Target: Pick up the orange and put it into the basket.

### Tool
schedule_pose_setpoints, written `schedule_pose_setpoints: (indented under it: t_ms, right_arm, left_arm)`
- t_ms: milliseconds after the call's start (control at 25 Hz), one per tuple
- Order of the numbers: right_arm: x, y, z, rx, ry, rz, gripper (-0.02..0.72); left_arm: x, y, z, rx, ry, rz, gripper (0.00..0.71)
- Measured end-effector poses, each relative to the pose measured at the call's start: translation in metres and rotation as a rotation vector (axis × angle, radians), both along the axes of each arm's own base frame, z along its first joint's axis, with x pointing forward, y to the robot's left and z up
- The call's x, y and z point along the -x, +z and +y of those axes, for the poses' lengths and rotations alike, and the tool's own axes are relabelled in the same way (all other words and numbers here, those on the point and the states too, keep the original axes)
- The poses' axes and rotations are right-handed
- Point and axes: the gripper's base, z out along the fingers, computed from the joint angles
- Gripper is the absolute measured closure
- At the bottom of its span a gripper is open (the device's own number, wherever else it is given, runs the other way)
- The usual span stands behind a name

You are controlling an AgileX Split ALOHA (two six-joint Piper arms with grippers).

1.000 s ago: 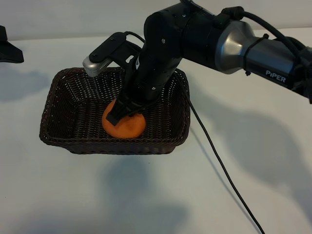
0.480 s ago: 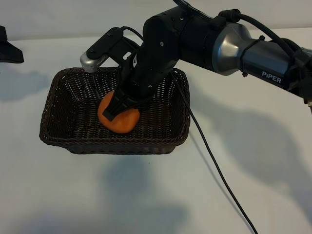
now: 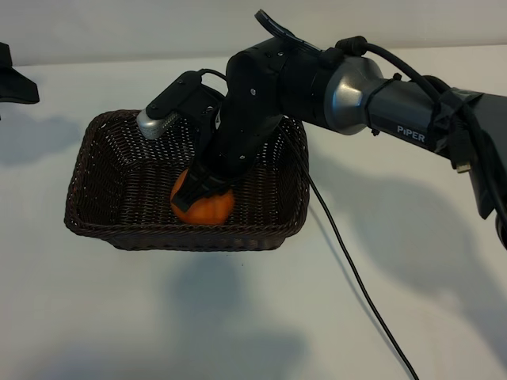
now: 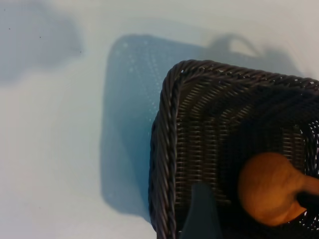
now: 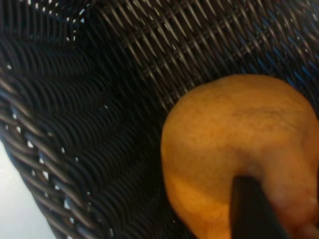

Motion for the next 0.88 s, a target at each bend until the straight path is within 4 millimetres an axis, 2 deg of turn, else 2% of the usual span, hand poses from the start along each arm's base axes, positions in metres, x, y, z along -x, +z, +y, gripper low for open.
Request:
schedule_pose_setpoints:
  t_ms: [240,320,520,720,880]
  right_arm:
    - [0.001,0.001,0.0,0.005,0.002,0.012,0.069]
    - [0.001,0.004,0.0,0.01,0.005,0.022,0.012]
    - [0.0,0.022,0.0,0.026,-0.032,0.058,0.009]
    - [-0.007,0.049,-0.005,0.089,-0.123,0.042,0.076]
    - [-0.009,0.069,-0.011,0.153,-0.146,0.018,0.102]
  left_arm:
    - [0.0,0.0,0.0,0.0,-0.003,0.002,0.121]
    - [0.0,0.0,0.0,-0.001,-0.006,0.002,0.121]
    - [0.0,0.0,0.0,-0.001,-0.007,0.003,0.121]
    - [0.001,0.0,0.0,-0.005,-0.013,0.003,0.121]
    - [0.001,0.0,0.0,-0.009,-0.019,0.001,0.121]
